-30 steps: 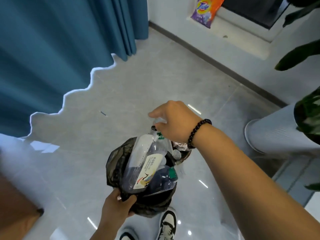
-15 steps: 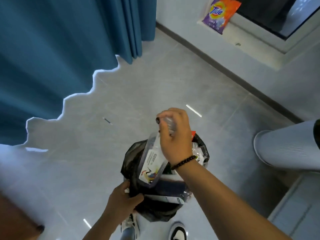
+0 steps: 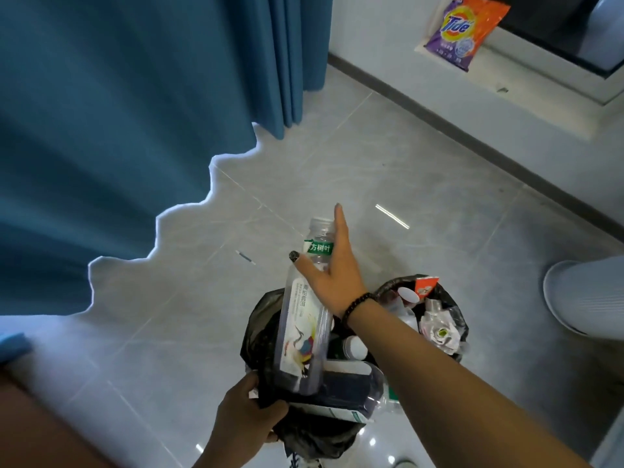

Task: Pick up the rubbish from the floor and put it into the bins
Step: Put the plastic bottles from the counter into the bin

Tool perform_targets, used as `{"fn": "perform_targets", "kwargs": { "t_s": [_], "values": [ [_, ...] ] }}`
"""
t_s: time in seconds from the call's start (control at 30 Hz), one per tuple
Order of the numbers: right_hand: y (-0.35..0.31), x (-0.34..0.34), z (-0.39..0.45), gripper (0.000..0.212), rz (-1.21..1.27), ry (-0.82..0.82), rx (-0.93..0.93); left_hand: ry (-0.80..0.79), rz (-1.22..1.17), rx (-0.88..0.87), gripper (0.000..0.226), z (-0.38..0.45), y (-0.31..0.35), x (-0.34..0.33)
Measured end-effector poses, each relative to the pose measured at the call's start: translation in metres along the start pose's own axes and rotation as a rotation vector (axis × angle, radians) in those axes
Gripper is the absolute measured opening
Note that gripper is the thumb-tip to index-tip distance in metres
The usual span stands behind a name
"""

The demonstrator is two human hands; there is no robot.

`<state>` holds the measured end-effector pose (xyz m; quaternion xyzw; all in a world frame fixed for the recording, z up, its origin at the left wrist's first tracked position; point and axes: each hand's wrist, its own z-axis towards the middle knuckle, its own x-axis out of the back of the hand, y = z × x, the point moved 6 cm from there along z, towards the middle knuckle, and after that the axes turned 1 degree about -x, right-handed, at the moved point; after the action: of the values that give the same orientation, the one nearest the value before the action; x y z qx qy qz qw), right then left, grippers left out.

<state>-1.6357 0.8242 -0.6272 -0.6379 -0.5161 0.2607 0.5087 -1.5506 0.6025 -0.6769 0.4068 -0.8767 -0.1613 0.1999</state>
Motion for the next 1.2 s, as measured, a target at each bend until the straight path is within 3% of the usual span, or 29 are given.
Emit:
{"fn": "perform_targets", "kwargs": {
  "t_s": [0.1,0.4,0.6,0.77,1.0,1.1,1.2],
  "values": [
    [0.012,-0.015,0.014,0.093,0.014,-0.050,-0.151,-0.030,-0.030,-0.023,0.032,0.002,0.006,0.009],
    [0.010,-0.013,0.038,0.091,0.051,-0.148,-0.279,-0.133,-0.056,-0.075,0.032,0.019,0.009,0.022],
    [0.006,-0.034,-0.001,0.090,0.036,-0.236,-0.226,-0.114,-0.144,-0.019,0.024,0.026,0.009,0.026],
    [0.005,-0.055,-0.017,0.077,-0.261,-0.203,-0.041,-0.094,-0.232,-0.064,0.021,0.022,0.010,0.022],
    [-0.008,-0.024,-0.035,0.044,-0.329,-0.024,0.104,-0.010,-0.413,-0.091,0.021,0.023,0.003,0.026],
    [-0.012,0.026,-0.060,0.026,-0.179,0.195,0.156,-0.010,-0.463,-0.100,0.023,0.026,0.002,0.021],
    [0.019,0.083,-0.098,0.025,0.019,0.539,0.059,0.028,-0.513,-0.074,0.023,0.030,-0.003,0.010]
  ]
}}
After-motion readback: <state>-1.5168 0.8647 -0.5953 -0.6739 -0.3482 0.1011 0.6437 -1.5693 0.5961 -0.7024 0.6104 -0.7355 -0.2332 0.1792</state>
